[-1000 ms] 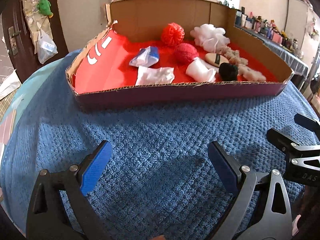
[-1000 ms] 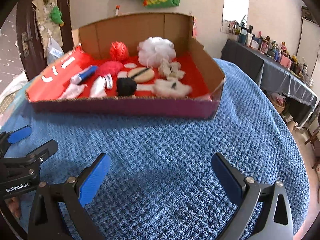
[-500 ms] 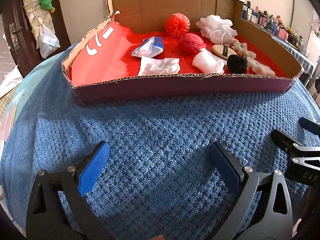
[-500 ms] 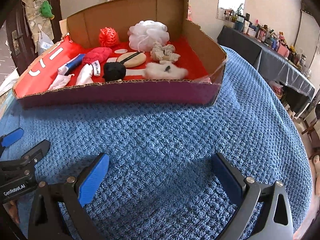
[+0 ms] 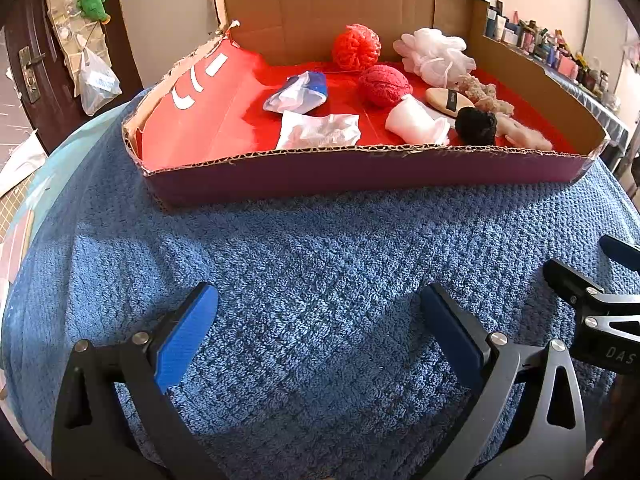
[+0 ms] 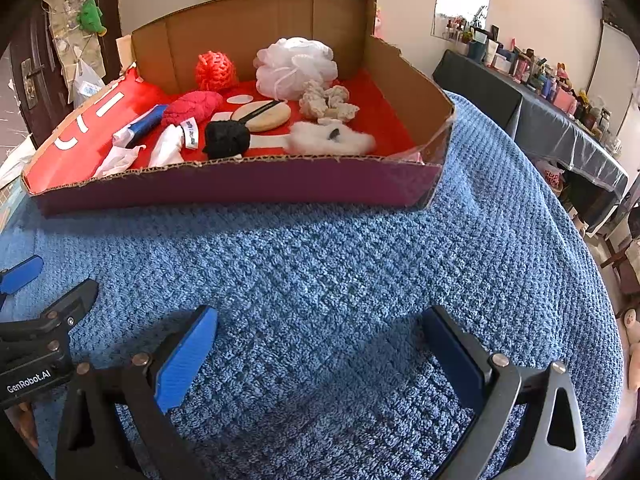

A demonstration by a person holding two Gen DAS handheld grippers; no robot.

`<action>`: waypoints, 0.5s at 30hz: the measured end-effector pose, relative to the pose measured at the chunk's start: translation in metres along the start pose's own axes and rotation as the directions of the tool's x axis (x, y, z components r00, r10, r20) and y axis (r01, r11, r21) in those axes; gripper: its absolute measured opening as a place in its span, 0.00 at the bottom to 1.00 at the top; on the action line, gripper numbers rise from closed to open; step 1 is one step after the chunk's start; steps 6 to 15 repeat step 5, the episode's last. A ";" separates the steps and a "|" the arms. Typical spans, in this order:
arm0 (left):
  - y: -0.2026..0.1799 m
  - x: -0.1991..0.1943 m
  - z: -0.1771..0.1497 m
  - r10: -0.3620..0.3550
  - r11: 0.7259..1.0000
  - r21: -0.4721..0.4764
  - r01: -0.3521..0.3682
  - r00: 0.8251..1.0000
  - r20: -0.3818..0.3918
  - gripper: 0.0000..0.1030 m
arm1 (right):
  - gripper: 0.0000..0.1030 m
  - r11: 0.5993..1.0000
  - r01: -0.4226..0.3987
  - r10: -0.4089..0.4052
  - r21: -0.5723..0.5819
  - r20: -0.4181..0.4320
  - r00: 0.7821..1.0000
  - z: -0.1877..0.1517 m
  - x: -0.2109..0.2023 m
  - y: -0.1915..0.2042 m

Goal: Organize soft objects

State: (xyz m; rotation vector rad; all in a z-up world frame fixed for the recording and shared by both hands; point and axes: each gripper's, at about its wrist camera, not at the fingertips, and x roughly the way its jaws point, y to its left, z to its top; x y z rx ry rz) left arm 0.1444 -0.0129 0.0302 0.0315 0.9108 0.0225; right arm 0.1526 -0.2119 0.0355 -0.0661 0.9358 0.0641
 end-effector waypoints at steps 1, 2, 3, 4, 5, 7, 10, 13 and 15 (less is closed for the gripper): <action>0.000 0.000 0.000 0.000 1.000 0.000 0.000 1.000 0.000 1.00 | 1.00 1.000 0.000 0.000 0.000 0.000 1.000 0.000 0.000 0.000; 0.000 0.000 0.000 0.000 1.000 0.000 0.000 1.000 0.000 1.00 | 1.00 1.000 -0.001 0.001 0.001 0.000 1.000 0.000 0.000 0.000; 0.000 0.000 0.000 0.000 1.000 0.000 0.000 1.000 0.000 1.00 | 1.00 1.000 -0.001 0.001 0.001 -0.001 1.000 0.000 0.000 0.000; 0.000 0.000 0.000 0.000 1.000 0.000 0.000 1.000 0.000 1.00 | 1.00 1.000 -0.002 0.002 0.002 -0.001 1.000 0.000 0.000 0.000; 0.000 0.000 0.000 0.000 1.000 0.000 0.000 1.000 0.000 1.00 | 1.00 1.000 -0.001 0.001 0.002 -0.001 1.000 0.000 0.000 0.000; 0.000 0.000 0.000 0.000 1.000 0.000 0.000 1.000 0.000 1.00 | 1.00 1.000 -0.001 0.001 0.002 -0.001 1.000 0.000 0.000 0.000; 0.000 0.000 0.000 0.000 1.000 0.000 0.000 1.000 0.000 1.00 | 1.00 1.000 -0.001 0.001 0.002 -0.001 1.000 0.000 0.000 0.000; 0.000 0.000 0.000 0.000 1.000 0.000 0.000 1.000 0.000 1.00 | 1.00 1.000 -0.001 0.001 0.002 -0.001 1.000 0.000 0.000 0.000; 0.000 0.000 0.000 0.000 1.000 0.000 0.000 1.000 0.000 1.00 | 1.00 1.000 -0.001 0.001 0.002 -0.001 1.000 0.000 0.000 0.000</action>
